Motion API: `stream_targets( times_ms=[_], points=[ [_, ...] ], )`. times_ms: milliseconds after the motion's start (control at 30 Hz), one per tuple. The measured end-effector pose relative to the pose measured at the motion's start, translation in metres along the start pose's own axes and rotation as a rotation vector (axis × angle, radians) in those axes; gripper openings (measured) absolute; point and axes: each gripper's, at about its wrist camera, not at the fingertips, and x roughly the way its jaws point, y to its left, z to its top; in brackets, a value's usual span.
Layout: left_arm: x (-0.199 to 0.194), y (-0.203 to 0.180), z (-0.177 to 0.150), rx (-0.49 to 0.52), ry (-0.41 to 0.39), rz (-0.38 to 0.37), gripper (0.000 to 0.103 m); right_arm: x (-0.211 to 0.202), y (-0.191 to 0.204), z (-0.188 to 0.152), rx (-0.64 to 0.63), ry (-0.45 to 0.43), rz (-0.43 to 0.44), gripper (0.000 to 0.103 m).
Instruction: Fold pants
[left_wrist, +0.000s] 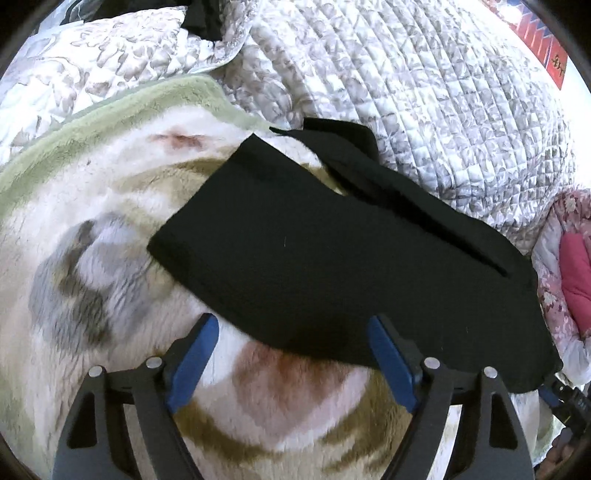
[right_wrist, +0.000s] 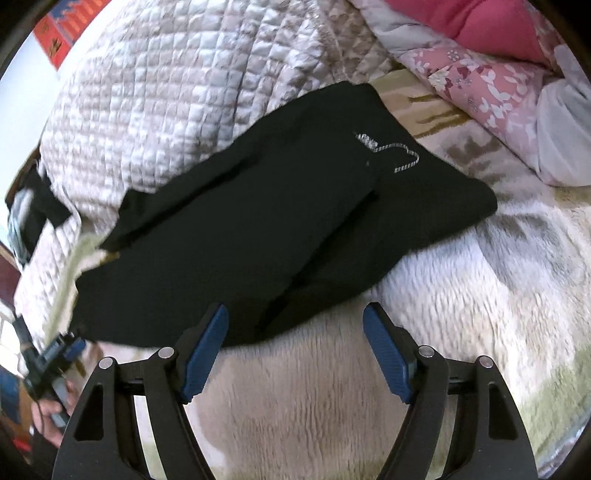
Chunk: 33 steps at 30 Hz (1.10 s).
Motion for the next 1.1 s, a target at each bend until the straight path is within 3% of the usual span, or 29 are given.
stream_targets(
  times_ms=[200,367,400,467,500,533,567,667,867,1100],
  points=[
    [0.007,0.005,0.011,-0.042,-0.025,-0.012,0.078,0.004,-0.012,0.022,0.04,-0.064,0.046,0.072],
    [0.015,0.006,0.021,-0.047,-0.041,0.024,0.06,0.014,-0.022,0.038,0.085,-0.072,0.03,0.053],
    [0.018,0.007,0.023,-0.046,-0.04,0.035,0.057,0.015,-0.023,0.04,0.084,-0.073,0.025,0.045],
    [0.022,0.008,0.029,-0.044,-0.039,0.057,0.041,0.019,-0.025,0.045,0.078,-0.07,-0.003,0.025],
    [0.024,0.009,0.032,-0.044,-0.038,0.07,0.034,0.021,-0.028,0.047,0.085,-0.065,-0.017,0.01],
    [0.025,0.011,0.034,-0.045,-0.036,0.088,0.016,0.022,-0.033,0.049,0.102,-0.057,-0.011,0.007],
    [0.027,0.013,0.037,-0.05,-0.03,0.108,0.004,0.021,-0.036,0.05,0.118,-0.052,0.003,0.006],
    [0.021,0.02,0.043,-0.068,-0.019,0.103,0.004,0.006,-0.032,0.049,0.106,-0.069,0.025,0.005],
    [-0.021,0.015,0.046,-0.013,-0.047,0.101,0.004,-0.034,-0.037,0.035,0.128,-0.081,0.067,0.004],
    [-0.065,0.028,0.01,-0.042,-0.017,0.093,0.004,-0.054,-0.065,-0.017,0.187,-0.019,0.053,0.004]
  ],
)
